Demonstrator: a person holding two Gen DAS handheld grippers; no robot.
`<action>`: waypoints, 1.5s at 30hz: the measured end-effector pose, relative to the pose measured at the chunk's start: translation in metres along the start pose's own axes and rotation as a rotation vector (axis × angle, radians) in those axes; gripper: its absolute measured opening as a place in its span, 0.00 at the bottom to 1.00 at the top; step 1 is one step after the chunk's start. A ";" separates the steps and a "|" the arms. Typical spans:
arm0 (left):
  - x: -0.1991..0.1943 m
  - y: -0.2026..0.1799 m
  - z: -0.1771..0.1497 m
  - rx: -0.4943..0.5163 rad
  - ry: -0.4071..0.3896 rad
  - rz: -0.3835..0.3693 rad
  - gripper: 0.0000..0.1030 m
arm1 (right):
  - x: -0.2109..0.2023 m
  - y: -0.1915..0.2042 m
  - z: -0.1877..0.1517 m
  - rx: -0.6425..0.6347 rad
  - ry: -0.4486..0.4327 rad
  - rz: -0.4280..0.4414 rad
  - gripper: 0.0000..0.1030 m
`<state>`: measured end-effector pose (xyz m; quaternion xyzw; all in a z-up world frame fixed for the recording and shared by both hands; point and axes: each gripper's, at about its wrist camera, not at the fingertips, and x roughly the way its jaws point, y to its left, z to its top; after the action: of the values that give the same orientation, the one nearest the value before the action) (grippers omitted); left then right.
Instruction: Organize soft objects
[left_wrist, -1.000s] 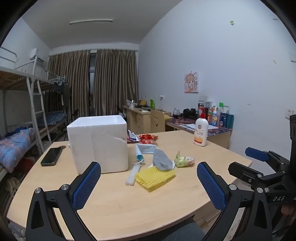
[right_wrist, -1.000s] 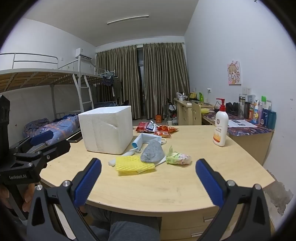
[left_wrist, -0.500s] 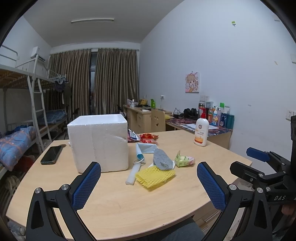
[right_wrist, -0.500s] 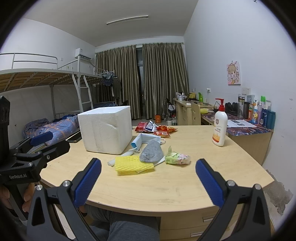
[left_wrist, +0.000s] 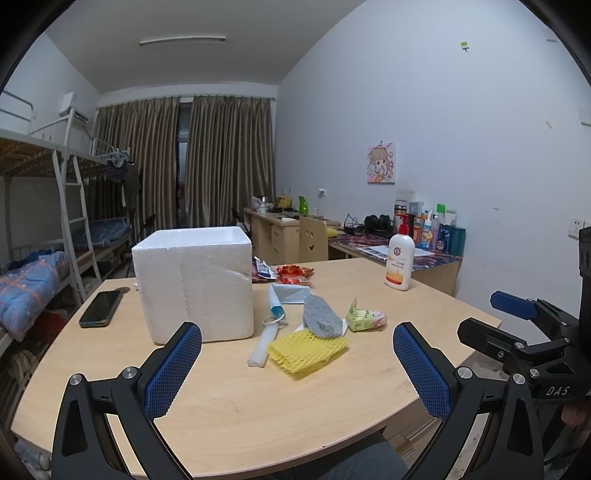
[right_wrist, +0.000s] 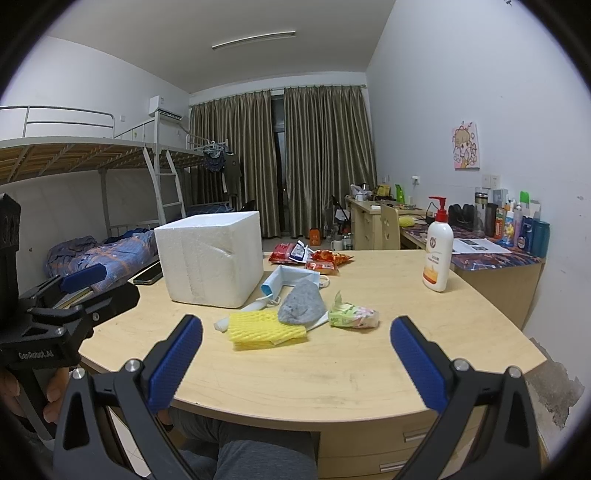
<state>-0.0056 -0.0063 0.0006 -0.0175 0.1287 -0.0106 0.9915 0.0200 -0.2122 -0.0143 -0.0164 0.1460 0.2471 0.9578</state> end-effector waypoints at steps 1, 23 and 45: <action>-0.001 0.000 0.000 0.002 -0.001 0.003 1.00 | 0.000 0.000 0.000 -0.001 0.000 -0.001 1.00; -0.001 -0.003 0.000 0.015 -0.002 0.001 1.00 | 0.002 -0.003 0.002 0.002 -0.001 -0.003 1.00; 0.015 0.002 0.002 0.012 0.024 -0.018 1.00 | 0.018 -0.005 0.004 -0.003 0.027 0.000 1.00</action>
<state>0.0090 -0.0043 -0.0014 -0.0126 0.1401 -0.0206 0.9898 0.0388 -0.2070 -0.0155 -0.0214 0.1585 0.2470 0.9557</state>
